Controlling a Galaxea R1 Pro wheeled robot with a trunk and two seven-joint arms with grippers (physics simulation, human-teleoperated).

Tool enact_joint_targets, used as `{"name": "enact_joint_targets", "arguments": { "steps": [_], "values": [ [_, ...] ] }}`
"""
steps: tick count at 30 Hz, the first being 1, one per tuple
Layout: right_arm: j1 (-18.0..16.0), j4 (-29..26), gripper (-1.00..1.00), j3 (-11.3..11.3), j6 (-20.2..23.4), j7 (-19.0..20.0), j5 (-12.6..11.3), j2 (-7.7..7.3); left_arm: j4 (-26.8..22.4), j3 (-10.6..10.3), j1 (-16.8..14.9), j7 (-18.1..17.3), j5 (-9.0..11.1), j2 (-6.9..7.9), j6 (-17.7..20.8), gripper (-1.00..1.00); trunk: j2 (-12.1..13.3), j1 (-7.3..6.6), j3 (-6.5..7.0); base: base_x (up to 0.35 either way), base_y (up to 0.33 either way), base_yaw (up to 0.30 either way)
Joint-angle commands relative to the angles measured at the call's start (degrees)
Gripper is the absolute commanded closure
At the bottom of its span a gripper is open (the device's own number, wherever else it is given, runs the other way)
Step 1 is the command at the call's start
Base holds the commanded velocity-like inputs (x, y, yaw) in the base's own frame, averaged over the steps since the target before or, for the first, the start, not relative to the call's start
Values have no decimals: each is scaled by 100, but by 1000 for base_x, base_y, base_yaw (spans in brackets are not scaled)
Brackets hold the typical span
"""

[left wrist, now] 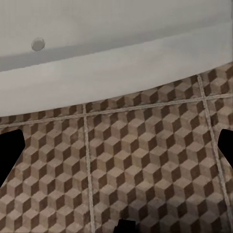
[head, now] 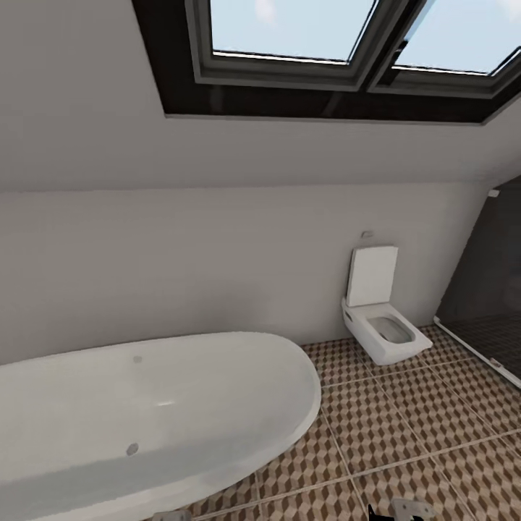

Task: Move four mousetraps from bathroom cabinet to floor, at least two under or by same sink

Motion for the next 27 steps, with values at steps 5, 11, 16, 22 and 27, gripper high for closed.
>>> {"name": "enact_joint_targets", "arguments": {
  "steps": [5, 11, 16, 22, 27],
  "values": [
    [-12, 28, -100, -26, -33, -42, 61, -1, 24, -21, -12, -74, -3, -31, -42, -100, -14, 4, -13, 0, 0, -14],
    [-12, 27, -100, -26, -33, -42, 61, -2, 24, -21, -12, -224, -3, -75, -46, -100, -14, 4, -13, 0, 0, -2],
    [-12, 27, -100, -26, -33, -42, 61, 2, 24, -21, -12, -244, -3, -76, -54, -100, -14, 4, -13, 0, 0, 0],
    [-12, 27, -100, -26, -33, -42, 61, 2, 24, -20, -12, -242, -3, -71, -55, -100, -14, 4, -13, 0, 0, 0],
    [-12, 27, -100, -26, -33, -42, 61, 2, 24, -21, -12, -228, -10, -67, -55, -100, -14, 4, -13, 0, 0, 0]
  ]
}}
